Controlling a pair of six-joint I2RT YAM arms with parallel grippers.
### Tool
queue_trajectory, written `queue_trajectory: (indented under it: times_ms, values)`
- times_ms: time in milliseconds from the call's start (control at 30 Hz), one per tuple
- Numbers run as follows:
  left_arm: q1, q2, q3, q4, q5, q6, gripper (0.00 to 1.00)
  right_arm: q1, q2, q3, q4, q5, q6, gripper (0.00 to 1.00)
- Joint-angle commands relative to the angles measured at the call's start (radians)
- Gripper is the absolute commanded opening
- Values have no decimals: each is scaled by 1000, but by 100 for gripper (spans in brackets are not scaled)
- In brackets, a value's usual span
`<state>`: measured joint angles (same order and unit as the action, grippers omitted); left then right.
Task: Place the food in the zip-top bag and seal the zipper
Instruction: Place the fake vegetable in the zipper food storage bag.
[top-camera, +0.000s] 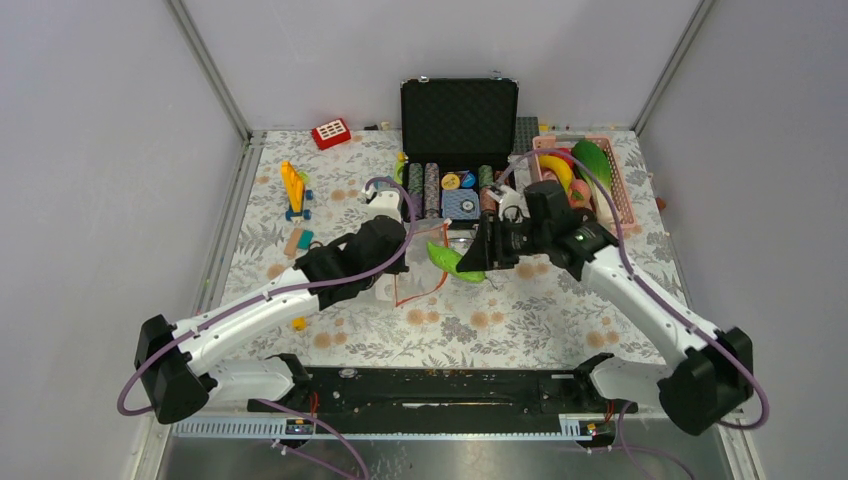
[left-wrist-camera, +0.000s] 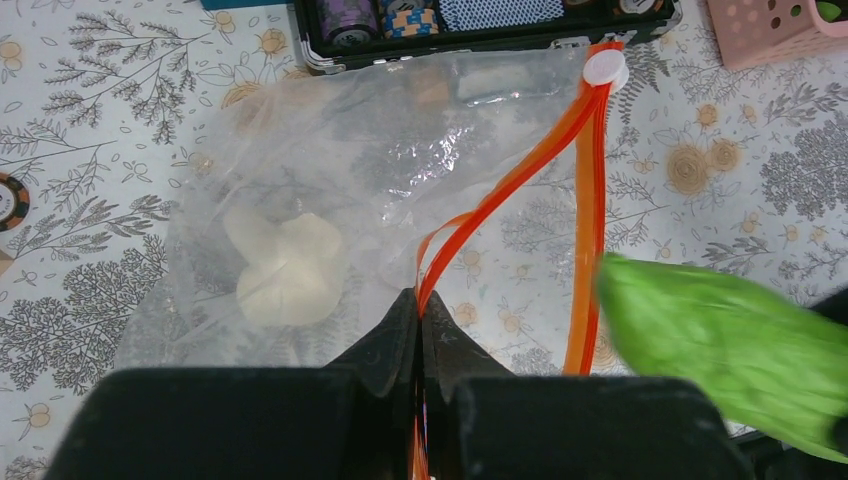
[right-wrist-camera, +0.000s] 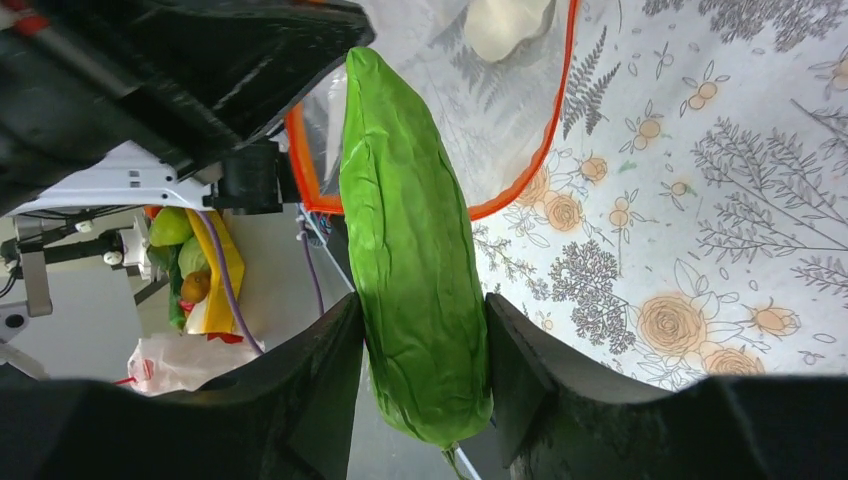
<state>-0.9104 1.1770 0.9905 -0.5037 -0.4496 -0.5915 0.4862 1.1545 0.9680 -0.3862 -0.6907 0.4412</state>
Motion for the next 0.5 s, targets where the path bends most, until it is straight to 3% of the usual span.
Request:
queue_trajectory:
  times_ms: [0, 133, 467]
  values:
    - [5, -34, 18, 54, 39, 12, 0, 77, 123, 106, -44, 61, 29, 7]
    - [5, -36, 17, 61, 66, 26, 0, 104, 213, 182, -55, 179, 93, 12]
    - [5, -24, 14, 89, 142, 43, 0, 176, 368, 317, -65, 263, 198, 41]
